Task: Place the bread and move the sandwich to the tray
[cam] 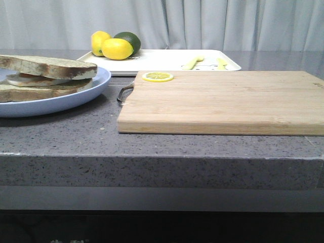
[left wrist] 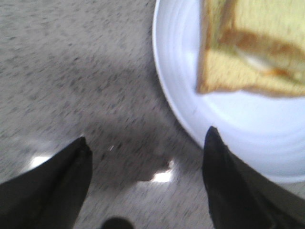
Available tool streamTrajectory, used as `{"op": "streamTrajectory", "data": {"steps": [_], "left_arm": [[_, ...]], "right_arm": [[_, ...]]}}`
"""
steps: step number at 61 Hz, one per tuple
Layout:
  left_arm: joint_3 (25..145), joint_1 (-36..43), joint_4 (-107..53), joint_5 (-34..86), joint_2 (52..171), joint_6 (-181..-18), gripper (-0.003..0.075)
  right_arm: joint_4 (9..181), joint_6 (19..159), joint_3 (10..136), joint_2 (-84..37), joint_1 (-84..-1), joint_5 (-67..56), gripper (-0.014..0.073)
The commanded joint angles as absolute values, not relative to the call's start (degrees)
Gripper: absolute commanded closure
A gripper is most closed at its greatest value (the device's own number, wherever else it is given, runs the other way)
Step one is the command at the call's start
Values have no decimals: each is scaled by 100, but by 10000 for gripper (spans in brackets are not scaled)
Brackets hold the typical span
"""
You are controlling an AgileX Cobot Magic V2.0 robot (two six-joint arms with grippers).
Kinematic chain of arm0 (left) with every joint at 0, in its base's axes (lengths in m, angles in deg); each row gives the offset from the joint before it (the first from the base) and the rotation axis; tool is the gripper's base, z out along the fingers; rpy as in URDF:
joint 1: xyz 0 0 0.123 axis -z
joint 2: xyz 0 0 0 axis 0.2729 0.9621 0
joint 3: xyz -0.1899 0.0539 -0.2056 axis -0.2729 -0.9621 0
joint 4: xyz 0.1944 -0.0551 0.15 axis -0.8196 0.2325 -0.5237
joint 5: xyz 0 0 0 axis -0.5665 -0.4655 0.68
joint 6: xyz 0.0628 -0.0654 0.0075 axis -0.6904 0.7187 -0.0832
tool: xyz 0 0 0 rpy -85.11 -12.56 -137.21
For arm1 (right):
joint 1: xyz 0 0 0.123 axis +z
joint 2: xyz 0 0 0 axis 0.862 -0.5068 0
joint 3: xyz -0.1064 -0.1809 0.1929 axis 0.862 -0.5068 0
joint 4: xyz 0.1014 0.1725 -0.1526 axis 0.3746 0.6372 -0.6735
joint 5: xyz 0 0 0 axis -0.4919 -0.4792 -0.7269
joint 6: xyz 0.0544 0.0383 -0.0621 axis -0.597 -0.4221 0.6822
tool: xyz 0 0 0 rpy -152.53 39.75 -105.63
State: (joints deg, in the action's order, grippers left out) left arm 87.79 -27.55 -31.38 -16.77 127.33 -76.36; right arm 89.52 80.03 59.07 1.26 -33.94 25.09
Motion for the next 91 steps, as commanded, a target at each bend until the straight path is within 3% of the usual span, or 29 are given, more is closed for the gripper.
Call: {"op": "streamTrajectory", "data": {"steps": [1, 16, 58, 63, 84, 91], "left_arm": [[9049, -3139, -1947, -1428, 12964, -8238, 270], [9144, -3442, -663, -1452, 13772, -8882, 365], [9144, -3382, 353, -1397, 14753, -9522, 372], [9144, -3380, 364, -1426, 14796, -9522, 412], [9144, -3380, 449, -1454, 14810, -9522, 736], [9168, -3380, 821, -1588, 14798, -9634, 738]], "right_arm": [[8946, 8015, 6058, 130, -3409, 2139, 172], [8946, 8015, 6058, 130, -3409, 2139, 172], [8946, 8015, 6058, 130, -3409, 2139, 172], [8946, 8015, 6058, 130, -3409, 2139, 172], [8946, 8015, 6058, 130, -3409, 2139, 172], [8946, 8015, 6058, 130, -3409, 2139, 172]]}}
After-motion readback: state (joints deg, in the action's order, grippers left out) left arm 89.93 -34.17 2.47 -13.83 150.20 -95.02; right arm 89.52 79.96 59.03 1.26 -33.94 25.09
